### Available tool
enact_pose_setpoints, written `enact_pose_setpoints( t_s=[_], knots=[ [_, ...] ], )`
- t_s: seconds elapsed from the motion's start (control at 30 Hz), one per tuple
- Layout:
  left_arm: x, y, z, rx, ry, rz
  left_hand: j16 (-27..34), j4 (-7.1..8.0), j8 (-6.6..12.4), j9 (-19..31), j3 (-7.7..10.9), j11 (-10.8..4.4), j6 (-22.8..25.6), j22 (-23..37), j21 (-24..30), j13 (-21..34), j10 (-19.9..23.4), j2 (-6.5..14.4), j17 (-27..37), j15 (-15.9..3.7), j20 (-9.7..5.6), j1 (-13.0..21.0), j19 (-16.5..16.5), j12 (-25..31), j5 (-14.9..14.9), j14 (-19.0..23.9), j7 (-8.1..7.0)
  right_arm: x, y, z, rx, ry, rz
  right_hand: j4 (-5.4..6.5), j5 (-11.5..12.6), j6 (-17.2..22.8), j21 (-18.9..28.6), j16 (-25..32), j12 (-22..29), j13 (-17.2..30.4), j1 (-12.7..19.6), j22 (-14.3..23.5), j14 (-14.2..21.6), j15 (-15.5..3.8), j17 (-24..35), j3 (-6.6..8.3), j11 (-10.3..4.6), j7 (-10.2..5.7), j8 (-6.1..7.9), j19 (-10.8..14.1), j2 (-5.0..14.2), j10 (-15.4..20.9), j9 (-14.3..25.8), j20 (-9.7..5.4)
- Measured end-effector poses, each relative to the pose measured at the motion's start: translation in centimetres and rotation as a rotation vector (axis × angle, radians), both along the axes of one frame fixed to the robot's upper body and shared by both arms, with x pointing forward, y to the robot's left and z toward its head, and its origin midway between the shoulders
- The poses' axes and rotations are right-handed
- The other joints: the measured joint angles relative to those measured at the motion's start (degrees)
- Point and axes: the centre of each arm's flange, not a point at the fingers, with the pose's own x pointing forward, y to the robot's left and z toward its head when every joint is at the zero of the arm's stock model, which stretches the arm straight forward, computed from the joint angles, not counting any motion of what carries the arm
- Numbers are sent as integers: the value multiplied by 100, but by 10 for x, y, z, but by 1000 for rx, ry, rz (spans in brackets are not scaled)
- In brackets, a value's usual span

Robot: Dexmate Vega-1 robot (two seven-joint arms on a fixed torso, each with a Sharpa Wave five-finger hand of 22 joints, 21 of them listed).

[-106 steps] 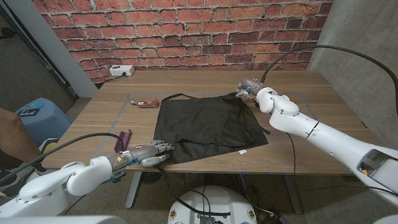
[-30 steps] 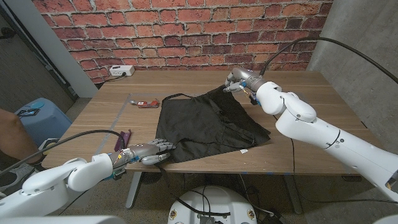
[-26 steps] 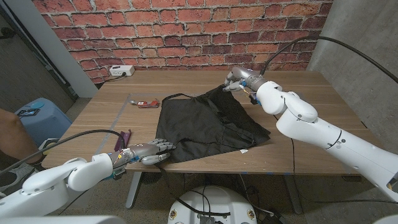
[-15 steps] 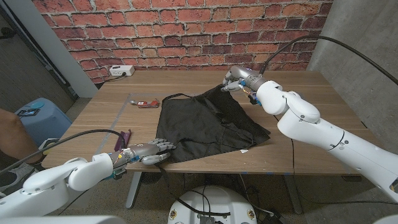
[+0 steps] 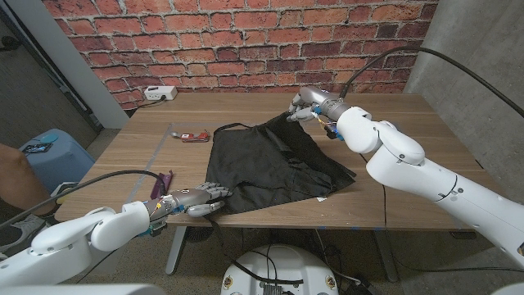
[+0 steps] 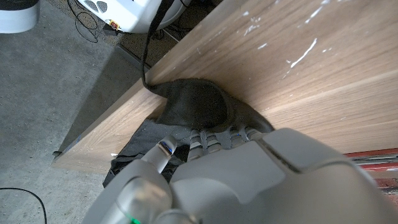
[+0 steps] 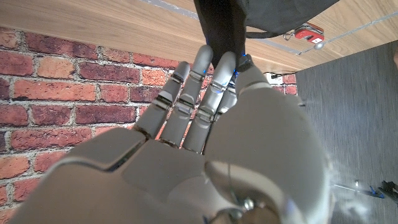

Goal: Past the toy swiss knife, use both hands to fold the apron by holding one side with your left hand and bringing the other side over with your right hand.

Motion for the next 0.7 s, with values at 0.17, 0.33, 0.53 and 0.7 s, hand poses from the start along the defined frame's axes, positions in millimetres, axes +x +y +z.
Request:
enact_pose_setpoints(
  t_s=[0.17, 0.33, 0.53, 0.7],
  knots=[
    [-1, 0, 0, 1, 0, 0, 0, -24, 0, 1, 24, 0, 0, 0, 0, 0, 0, 0, 0, 0, 0, 0, 0, -9, 0, 0, 0, -4, 4, -2, -5, 3, 13, 15, 0, 21, 0, 0, 0, 0, 0, 0, 0, 0, 23, -15, 9, 23, -4, 0, 0, 9, 2, 0],
    [-2, -1, 0, 0, -1, -2, 0, -24, 0, 4, 24, 0, 0, -1, 0, 0, 0, 0, 1, 0, 0, 0, 0, -11, 0, 0, 0, -8, 7, -2, -6, 3, 24, 22, -1, 21, 0, -33, 0, 0, 23, 0, 35, -13, 27, -22, 29, 41, -10, 0, 23, 29, 2, 0],
    [-2, -1, 0, -2, -4, -2, 0, -24, 0, 4, 24, 0, 0, -1, 0, 0, 0, 0, 1, 0, 0, 0, 0, -12, 0, 0, 0, -11, 12, -2, -10, 11, 42, -10, -17, 13, 0, -54, 0, 18, 38, 0, 36, -13, 54, -55, 29, 48, -21, 0, 38, 29, -3, 0],
    [-2, -2, 0, -3, -7, -3, 0, -24, 0, 4, 23, 0, 0, -1, 0, -1, 0, 0, 1, 0, 0, 0, 0, -13, 0, 0, 0, -13, 16, 0, -12, 12, 61, 10, -17, 9, 0, -54, 0, 18, 67, 0, 52, -7, 53, -74, 29, 52, -21, 0, 22, 29, 0, 0]
  ],
)
